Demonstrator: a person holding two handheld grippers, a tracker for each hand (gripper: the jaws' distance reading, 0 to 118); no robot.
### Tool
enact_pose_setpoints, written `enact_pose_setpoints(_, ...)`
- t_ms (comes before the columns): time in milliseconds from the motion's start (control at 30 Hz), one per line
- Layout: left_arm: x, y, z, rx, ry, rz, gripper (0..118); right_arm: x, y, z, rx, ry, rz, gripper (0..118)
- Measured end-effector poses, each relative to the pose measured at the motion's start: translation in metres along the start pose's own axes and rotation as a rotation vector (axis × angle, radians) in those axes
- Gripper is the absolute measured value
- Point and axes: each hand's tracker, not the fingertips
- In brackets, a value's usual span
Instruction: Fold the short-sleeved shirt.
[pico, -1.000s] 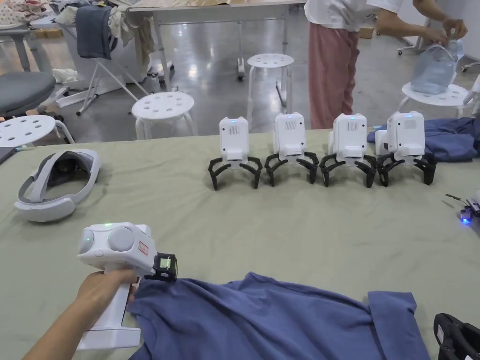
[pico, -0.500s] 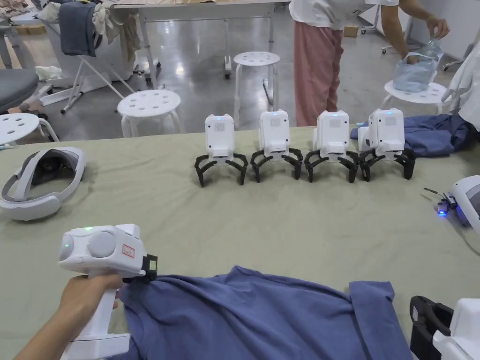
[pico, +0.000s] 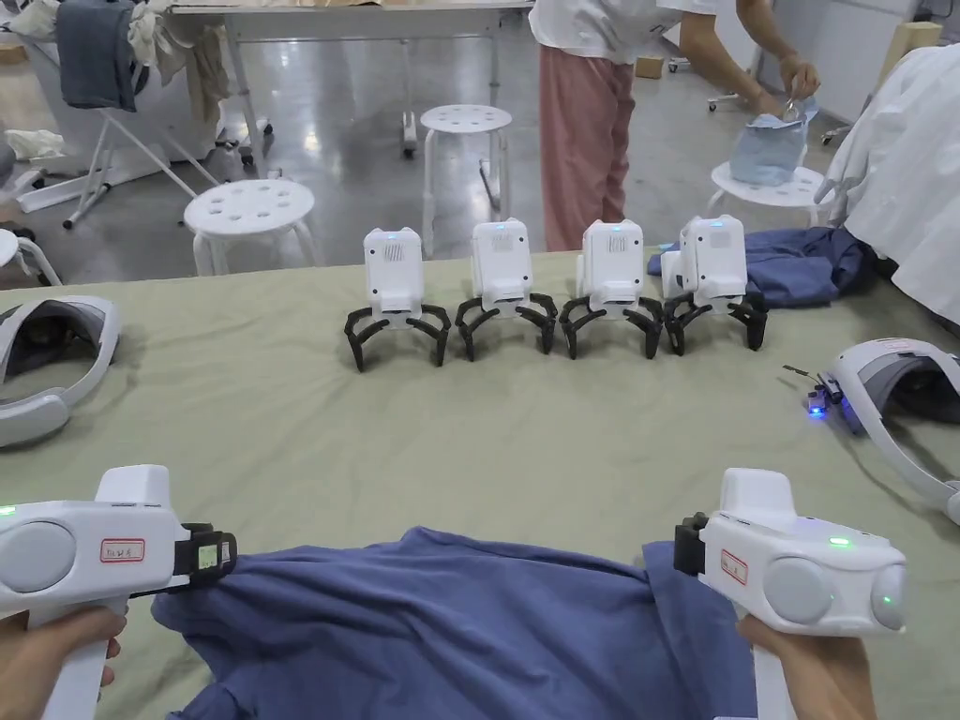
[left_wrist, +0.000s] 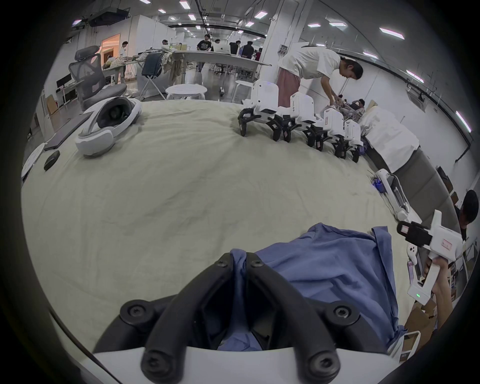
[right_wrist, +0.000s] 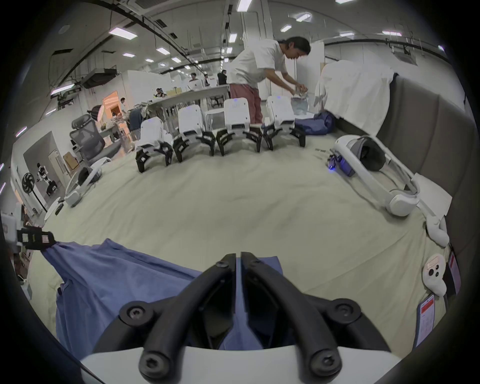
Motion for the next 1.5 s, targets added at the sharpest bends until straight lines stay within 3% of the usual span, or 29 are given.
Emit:
enact_pose_setpoints(33,0.0,-0.002,0.002,0.001,0.0,-0.002,5,-0.003,0.0,-0.004,-0.003,-0.008,0.003,40)
enact_pose_setpoints(67,0.0,-0.001,0.001,-0.001,-0.001,-0.003,5,-0.004,-0.001,-0.009,-0.017,-0.007,0.013,65)
enact_pose_setpoints(167,0.001,-0.002,0.002,-0.003,-0.003,-0.005,5,-0.009,-0.005,-0.022,-0.046,-0.006,0.026,107)
enact_pose_setpoints(367,0.0,-0.003,0.001,-0.003,-0.008,-0.008,5,-0.013,-0.012,-0.048,-0.116,-0.068,0.06,109)
enact_pose_setpoints(433,0.0,-0.004,0.001,-0.004,-0.007,-0.008,5,-0.013,-0.014,-0.057,-0.139,-0.085,0.068,106)
enact_pose_setpoints(467,-0.001,-0.004,0.0,-0.005,-0.008,-0.007,5,-0.012,-0.014,-0.061,-0.148,-0.101,0.07,97)
enact_pose_setpoints(567,-0.003,-0.005,0.0,-0.007,-0.009,-0.006,5,-0.007,-0.017,-0.066,-0.154,-0.107,0.045,82)
enact_pose_setpoints(633,-0.004,-0.006,0.0,-0.01,-0.011,-0.004,5,-0.004,-0.019,-0.065,-0.155,-0.107,0.027,52)
enact_pose_setpoints(700,-0.004,-0.008,-0.001,-0.012,-0.01,-0.001,5,-0.004,-0.02,-0.061,-0.149,-0.1,0.024,37)
enact_pose_setpoints(767,-0.006,-0.009,-0.002,-0.014,-0.011,0.003,5,-0.003,-0.021,-0.056,-0.122,-0.103,0.011,9)
enact_pose_setpoints(1100,-0.01,-0.014,-0.002,-0.019,0.0,0.009,5,0.013,-0.018,-0.033,-0.065,-0.032,-0.056,8)
enact_pose_setpoints(1267,-0.013,-0.014,0.002,-0.013,0.005,0.017,5,0.027,-0.013,-0.011,-0.031,0.022,-0.13,8)
enact_pose_setpoints(1500,-0.01,-0.013,0.022,0.023,-0.01,0.054,5,0.043,-0.002,0.017,-0.008,0.036,-0.139,8)
